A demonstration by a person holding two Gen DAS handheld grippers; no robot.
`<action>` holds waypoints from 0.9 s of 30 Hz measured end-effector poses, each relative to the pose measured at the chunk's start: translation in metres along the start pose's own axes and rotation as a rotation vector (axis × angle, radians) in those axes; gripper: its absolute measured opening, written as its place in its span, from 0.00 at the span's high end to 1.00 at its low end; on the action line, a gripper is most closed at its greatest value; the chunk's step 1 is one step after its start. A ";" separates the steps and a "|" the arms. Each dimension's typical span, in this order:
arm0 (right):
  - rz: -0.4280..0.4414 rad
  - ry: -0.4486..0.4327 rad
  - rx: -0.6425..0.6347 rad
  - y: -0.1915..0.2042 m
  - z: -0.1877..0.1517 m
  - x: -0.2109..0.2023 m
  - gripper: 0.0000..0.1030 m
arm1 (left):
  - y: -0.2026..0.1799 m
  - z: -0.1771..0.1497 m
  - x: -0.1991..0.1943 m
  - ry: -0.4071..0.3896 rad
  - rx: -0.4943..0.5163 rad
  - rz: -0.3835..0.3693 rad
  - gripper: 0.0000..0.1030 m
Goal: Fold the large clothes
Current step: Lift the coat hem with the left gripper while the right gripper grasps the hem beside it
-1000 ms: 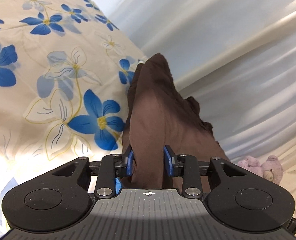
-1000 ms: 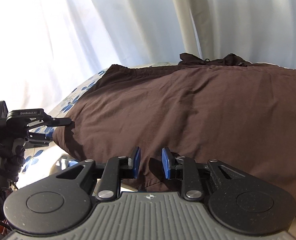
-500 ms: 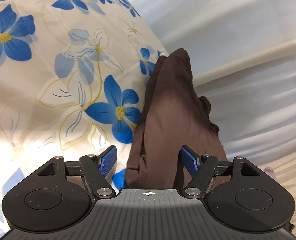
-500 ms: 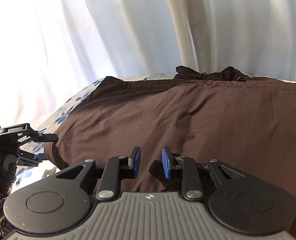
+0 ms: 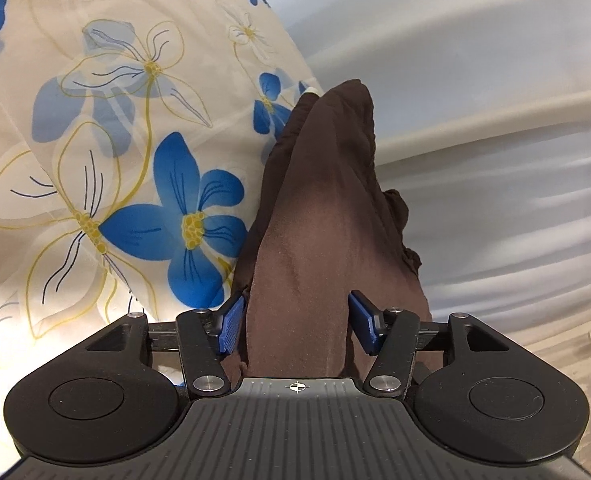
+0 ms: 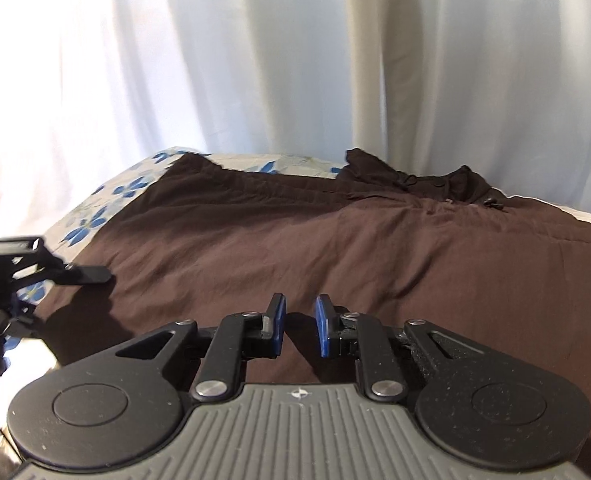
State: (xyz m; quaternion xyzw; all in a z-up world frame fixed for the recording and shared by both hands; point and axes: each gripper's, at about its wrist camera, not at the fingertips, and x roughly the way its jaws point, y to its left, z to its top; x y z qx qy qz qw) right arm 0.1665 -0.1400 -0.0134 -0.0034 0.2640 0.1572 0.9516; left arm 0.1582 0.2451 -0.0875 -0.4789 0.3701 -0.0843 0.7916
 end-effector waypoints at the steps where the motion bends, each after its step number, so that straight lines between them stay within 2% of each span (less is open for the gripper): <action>1: -0.010 0.016 -0.007 0.002 -0.001 0.006 0.85 | 0.000 0.001 0.002 -0.001 -0.004 -0.002 0.41; 3: -0.034 0.039 -0.045 0.007 -0.010 0.020 0.85 | -0.001 0.001 0.004 -0.007 -0.001 -0.006 0.43; 5: -0.043 0.020 -0.058 0.011 -0.018 0.021 0.84 | -0.004 0.001 0.004 -0.012 0.008 -0.013 0.47; 7: -0.040 0.026 -0.059 0.012 -0.017 0.021 0.84 | -0.010 0.001 0.000 -0.018 0.023 -0.023 0.57; 12: -0.025 0.015 -0.055 0.012 -0.013 0.013 0.85 | -0.039 0.002 -0.012 -0.034 0.101 -0.054 0.63; 14: -0.017 -0.004 -0.030 0.009 -0.014 0.011 0.85 | -0.054 0.001 -0.016 -0.040 0.129 -0.075 0.65; 16: 0.006 0.016 0.004 0.004 -0.019 0.015 0.84 | -0.073 -0.002 -0.018 -0.039 0.162 -0.108 0.65; 21: 0.054 0.024 0.087 -0.009 -0.020 0.017 0.84 | -0.128 -0.015 -0.015 -0.030 0.308 -0.161 0.65; 24: 0.115 0.016 0.157 -0.021 -0.021 0.012 0.84 | -0.160 -0.029 -0.006 -0.006 0.396 -0.178 0.65; 27: 0.200 0.011 0.292 -0.040 -0.023 0.000 0.84 | -0.192 -0.048 0.005 0.023 0.519 -0.182 0.65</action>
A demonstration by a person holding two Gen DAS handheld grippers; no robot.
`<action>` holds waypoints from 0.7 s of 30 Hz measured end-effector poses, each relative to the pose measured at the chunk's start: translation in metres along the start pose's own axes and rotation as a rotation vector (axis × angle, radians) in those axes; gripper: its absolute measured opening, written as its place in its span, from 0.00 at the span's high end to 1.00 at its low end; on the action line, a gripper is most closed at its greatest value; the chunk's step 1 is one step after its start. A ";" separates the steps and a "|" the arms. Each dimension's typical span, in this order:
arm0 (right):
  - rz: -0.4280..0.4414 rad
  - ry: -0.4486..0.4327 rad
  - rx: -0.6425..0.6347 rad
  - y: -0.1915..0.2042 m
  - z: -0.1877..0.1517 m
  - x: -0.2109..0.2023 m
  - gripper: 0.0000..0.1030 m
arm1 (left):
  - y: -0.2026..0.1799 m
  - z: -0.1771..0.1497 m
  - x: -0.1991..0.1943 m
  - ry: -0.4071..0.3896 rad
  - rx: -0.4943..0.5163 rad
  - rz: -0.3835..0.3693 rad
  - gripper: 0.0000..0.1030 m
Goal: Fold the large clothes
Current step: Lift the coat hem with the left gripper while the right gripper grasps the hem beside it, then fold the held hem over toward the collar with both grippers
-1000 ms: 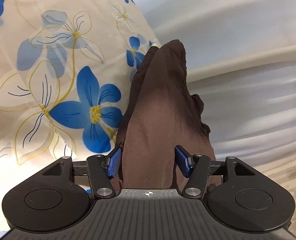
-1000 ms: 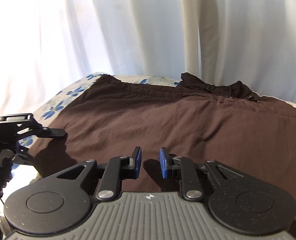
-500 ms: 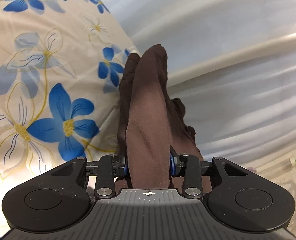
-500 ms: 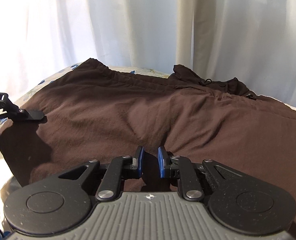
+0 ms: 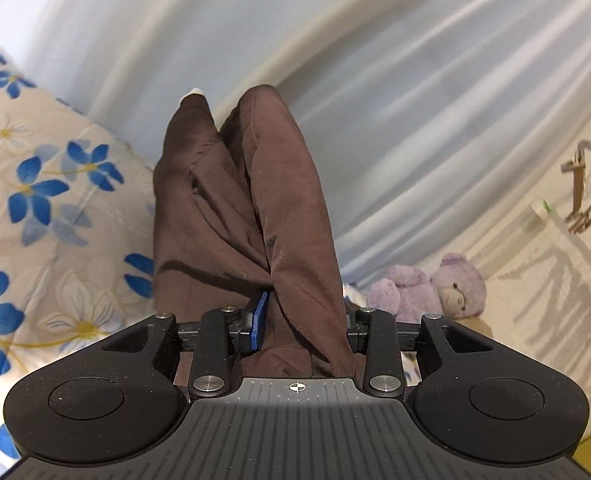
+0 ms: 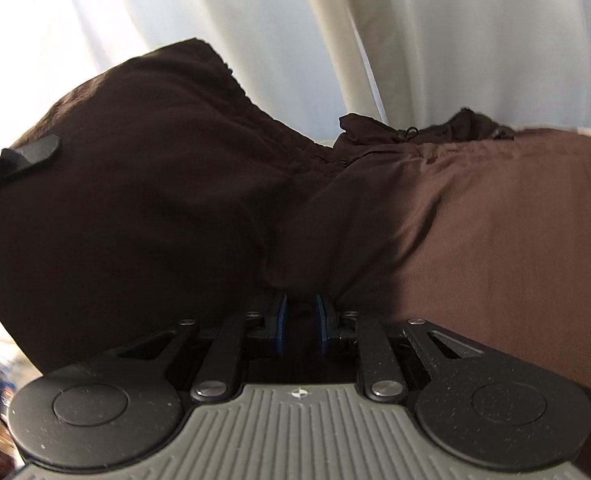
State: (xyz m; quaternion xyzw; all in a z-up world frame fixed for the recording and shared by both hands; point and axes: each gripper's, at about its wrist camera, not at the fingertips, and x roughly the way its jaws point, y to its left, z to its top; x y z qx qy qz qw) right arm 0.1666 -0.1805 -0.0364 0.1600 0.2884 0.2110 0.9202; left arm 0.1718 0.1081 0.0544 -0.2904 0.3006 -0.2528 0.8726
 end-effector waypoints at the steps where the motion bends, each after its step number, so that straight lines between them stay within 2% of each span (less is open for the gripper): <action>1: 0.037 -0.008 0.057 -0.009 -0.002 -0.007 0.84 | -0.010 -0.003 0.008 0.014 0.039 -0.003 0.65; 4: 0.105 -0.019 0.204 -0.033 -0.007 -0.025 0.84 | -0.031 -0.018 0.039 0.079 0.135 -0.002 0.64; 6: 0.106 -0.038 0.245 -0.043 -0.008 -0.040 0.84 | -0.039 -0.036 0.059 0.128 0.203 0.000 0.63; 10: 0.029 -0.126 0.232 -0.055 0.002 -0.078 0.83 | -0.051 -0.075 0.098 0.216 0.317 0.015 0.57; 12: 0.008 -0.183 0.214 -0.057 0.012 -0.098 0.83 | -0.053 -0.086 0.106 0.218 0.342 0.019 0.53; 15: 0.067 -0.234 0.175 -0.053 0.030 -0.116 0.83 | -0.056 -0.089 0.109 0.216 0.358 0.022 0.51; 17: 0.143 -0.208 0.146 -0.046 0.041 -0.111 0.83 | -0.055 -0.088 0.109 0.217 0.355 0.021 0.50; 21: 0.184 -0.106 0.107 -0.038 0.052 -0.082 0.83 | -0.059 -0.090 0.109 0.211 0.379 0.030 0.48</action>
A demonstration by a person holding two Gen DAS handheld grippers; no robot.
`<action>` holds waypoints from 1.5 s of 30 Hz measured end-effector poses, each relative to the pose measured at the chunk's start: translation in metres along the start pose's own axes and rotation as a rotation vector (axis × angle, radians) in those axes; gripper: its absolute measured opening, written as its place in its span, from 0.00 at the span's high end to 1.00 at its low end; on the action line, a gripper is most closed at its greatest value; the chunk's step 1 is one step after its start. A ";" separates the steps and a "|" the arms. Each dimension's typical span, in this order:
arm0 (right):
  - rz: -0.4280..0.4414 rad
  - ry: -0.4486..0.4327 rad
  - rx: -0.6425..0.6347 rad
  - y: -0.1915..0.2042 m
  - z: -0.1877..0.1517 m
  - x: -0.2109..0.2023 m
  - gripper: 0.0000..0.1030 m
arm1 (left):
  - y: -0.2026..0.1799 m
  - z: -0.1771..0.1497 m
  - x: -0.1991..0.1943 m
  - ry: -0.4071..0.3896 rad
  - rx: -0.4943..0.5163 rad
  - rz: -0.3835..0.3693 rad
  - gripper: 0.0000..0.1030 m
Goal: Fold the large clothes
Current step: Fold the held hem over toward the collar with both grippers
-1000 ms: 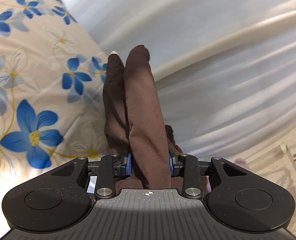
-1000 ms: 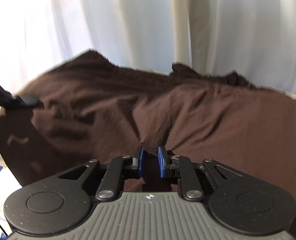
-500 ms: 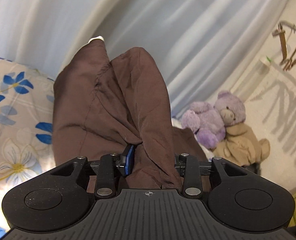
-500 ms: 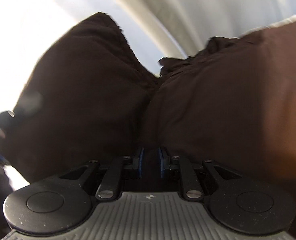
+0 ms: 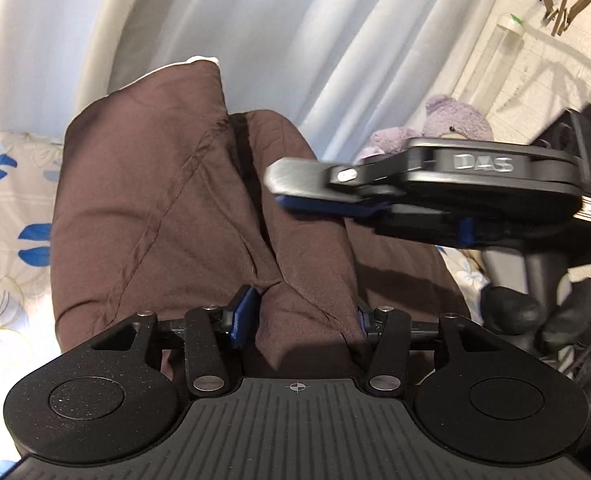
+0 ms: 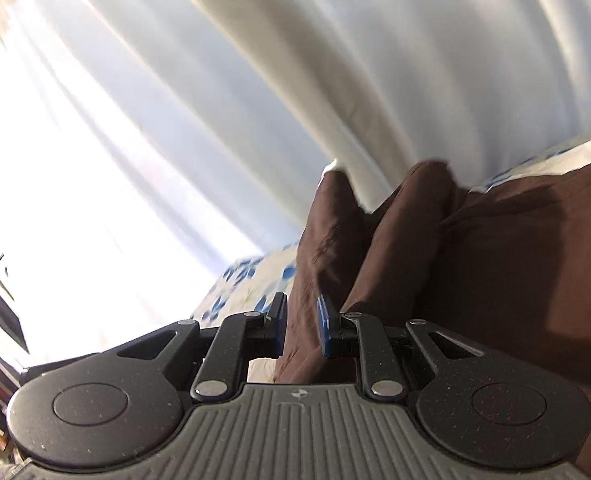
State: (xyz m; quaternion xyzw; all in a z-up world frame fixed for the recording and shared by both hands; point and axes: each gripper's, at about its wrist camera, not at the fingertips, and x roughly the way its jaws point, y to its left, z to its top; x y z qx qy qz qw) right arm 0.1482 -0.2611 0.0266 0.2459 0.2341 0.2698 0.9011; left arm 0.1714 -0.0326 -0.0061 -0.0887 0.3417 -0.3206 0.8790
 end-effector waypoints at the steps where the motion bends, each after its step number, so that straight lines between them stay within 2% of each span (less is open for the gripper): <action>1: -0.009 0.022 -0.008 -0.002 0.001 0.008 0.83 | -0.002 0.000 0.001 0.002 0.008 0.005 0.48; 4: -0.021 0.085 -0.022 -0.007 0.004 0.025 0.84 | -0.009 -0.002 0.006 0.004 0.027 0.014 0.44; 7: -0.100 0.156 -0.062 -0.012 0.002 0.043 0.90 | -0.009 -0.003 0.006 0.021 0.031 0.011 0.39; 11: -0.125 0.184 -0.057 -0.033 -0.009 0.056 0.92 | -0.014 0.004 0.004 0.068 0.065 0.018 0.36; 13: -0.134 0.182 -0.074 -0.034 -0.014 0.058 0.92 | -0.009 0.012 -0.008 0.092 0.060 -0.028 0.32; 15: -0.138 0.176 -0.058 -0.040 -0.017 0.063 0.92 | 0.002 0.020 -0.026 0.068 0.024 -0.070 0.28; 17: -0.118 0.162 -0.032 -0.046 -0.020 0.064 0.92 | 0.021 0.029 -0.045 0.000 -0.030 -0.029 0.21; 19: -0.105 0.143 -0.026 -0.050 -0.025 0.058 0.92 | 0.045 0.038 -0.051 -0.069 -0.117 0.076 0.14; 21: -0.089 0.119 -0.019 -0.052 -0.030 0.056 0.92 | 0.069 0.043 -0.045 -0.126 -0.229 0.181 0.13; 22: -0.081 0.108 -0.008 -0.054 -0.033 0.055 0.92 | 0.080 0.044 -0.037 -0.145 -0.271 0.218 0.12; 24: -0.075 0.093 0.001 -0.053 -0.038 0.050 0.92 | 0.097 0.043 -0.019 -0.132 -0.327 0.273 0.13; 25: -0.077 0.089 0.000 -0.054 -0.038 0.049 0.92 | 0.105 0.041 -0.008 -0.105 -0.363 0.253 0.13; 27: -0.082 0.081 -0.010 -0.054 -0.041 0.046 0.92 | 0.123 0.030 0.006 -0.052 -0.520 0.123 0.17; 28: -0.086 0.078 -0.013 -0.052 -0.042 0.048 0.92 | 0.126 0.027 0.004 -0.091 -0.562 0.113 0.17; 32: -0.157 0.043 -0.085 -0.032 -0.044 0.026 0.91 | 0.118 0.032 0.001 -0.062 -0.463 0.130 0.17; 34: -0.175 0.028 -0.101 -0.016 -0.042 0.013 0.87 | 0.113 0.034 0.005 -0.053 -0.443 0.141 0.17; 35: -0.150 0.010 -0.097 -0.009 -0.040 0.003 0.81 | 0.112 0.034 0.005 -0.053 -0.439 0.145 0.17; 37: -0.082 -0.022 -0.085 0.004 -0.038 -0.014 0.75 | 0.111 0.034 0.007 -0.053 -0.436 0.153 0.17; 39: -0.052 0.013 -0.066 0.012 -0.040 -0.018 0.75 | 0.107 0.033 0.008 -0.051 -0.416 0.164 0.17; 40: -0.072 0.048 -0.065 0.013 -0.043 -0.015 0.75 | 0.106 0.031 0.007 -0.047 -0.409 0.166 0.17; 42: -0.171 0.132 -0.067 0.005 -0.056 -0.004 0.78 | 0.105 0.032 0.008 -0.038 -0.391 0.158 0.17; 43: -0.192 0.142 -0.036 -0.005 -0.062 -0.004 0.78 | 0.102 0.032 0.007 -0.040 -0.382 0.151 0.17; 45: -0.178 0.117 0.015 -0.021 -0.072 -0.010 0.78 | 0.097 0.032 0.007 -0.041 -0.357 0.154 0.17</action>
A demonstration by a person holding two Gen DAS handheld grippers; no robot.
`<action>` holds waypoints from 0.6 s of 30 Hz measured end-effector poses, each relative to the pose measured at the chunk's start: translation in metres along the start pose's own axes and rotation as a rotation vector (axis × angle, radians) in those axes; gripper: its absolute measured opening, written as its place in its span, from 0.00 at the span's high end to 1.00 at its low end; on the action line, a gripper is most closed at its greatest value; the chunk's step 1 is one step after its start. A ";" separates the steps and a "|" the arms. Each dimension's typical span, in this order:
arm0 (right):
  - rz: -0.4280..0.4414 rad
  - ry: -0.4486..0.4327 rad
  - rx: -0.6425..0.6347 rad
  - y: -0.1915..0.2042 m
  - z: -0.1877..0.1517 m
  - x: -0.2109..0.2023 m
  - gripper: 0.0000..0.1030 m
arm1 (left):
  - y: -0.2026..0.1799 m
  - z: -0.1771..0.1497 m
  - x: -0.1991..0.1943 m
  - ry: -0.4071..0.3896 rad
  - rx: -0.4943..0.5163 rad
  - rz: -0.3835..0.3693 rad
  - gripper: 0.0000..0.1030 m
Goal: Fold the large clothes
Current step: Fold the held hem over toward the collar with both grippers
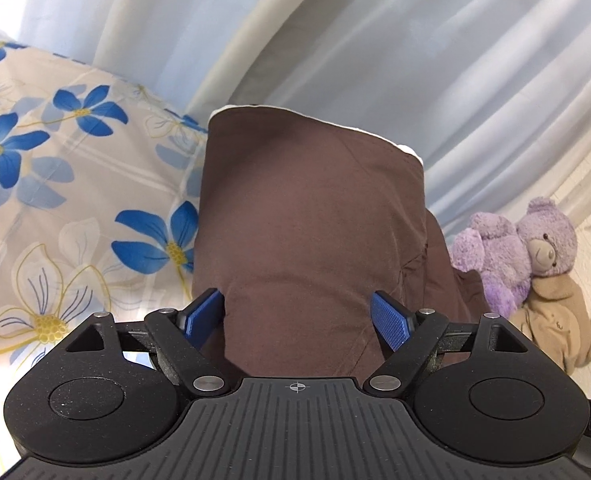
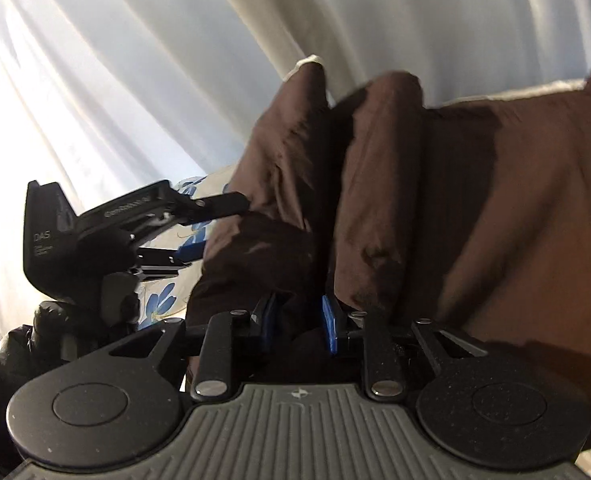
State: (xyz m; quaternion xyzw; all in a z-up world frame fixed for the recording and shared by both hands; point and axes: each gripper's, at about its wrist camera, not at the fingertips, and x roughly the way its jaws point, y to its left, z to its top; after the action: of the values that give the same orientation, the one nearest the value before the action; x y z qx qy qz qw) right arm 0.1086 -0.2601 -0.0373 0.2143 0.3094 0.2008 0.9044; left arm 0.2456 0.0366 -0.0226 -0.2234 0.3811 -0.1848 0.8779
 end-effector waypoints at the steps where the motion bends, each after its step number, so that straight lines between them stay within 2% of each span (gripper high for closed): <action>1: 0.003 -0.012 -0.009 -0.004 -0.003 0.001 0.78 | -0.002 0.000 0.000 -0.001 0.014 0.007 0.17; 3: 0.010 -0.015 0.010 -0.006 -0.002 0.003 0.78 | -0.001 0.000 -0.001 -0.002 0.015 0.007 0.17; 6: 0.039 -0.036 0.012 0.005 0.017 -0.008 0.75 | 0.007 0.002 -0.002 -0.002 -0.039 -0.020 0.17; 7: 0.027 -0.071 0.004 0.009 0.026 -0.012 0.66 | 0.010 0.002 -0.003 -0.003 -0.053 -0.029 0.17; 8: 0.012 -0.103 0.000 0.010 0.034 -0.017 0.51 | 0.011 0.001 -0.003 -0.006 -0.061 -0.034 0.17; 10: -0.042 -0.142 0.006 0.003 0.048 -0.020 0.30 | 0.012 0.000 -0.004 -0.011 -0.066 -0.037 0.17; 12: -0.048 -0.106 0.039 -0.010 0.059 -0.006 0.30 | 0.012 0.000 -0.004 -0.013 -0.064 -0.037 0.17; 15: 0.057 -0.022 0.181 -0.030 0.068 0.030 0.31 | 0.011 0.000 -0.004 -0.010 -0.060 -0.036 0.17; 16: 0.091 -0.013 0.188 -0.029 0.071 0.039 0.32 | 0.012 0.000 -0.003 -0.009 -0.062 -0.035 0.17; 18: 0.096 0.003 0.159 -0.022 0.077 0.058 0.32 | 0.011 0.000 -0.003 -0.009 -0.060 -0.034 0.17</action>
State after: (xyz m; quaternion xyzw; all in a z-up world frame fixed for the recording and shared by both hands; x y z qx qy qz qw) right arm 0.2057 -0.2698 -0.0212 0.2999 0.3149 0.2191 0.8734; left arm 0.2454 0.0475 -0.0266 -0.2569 0.3786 -0.1873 0.8693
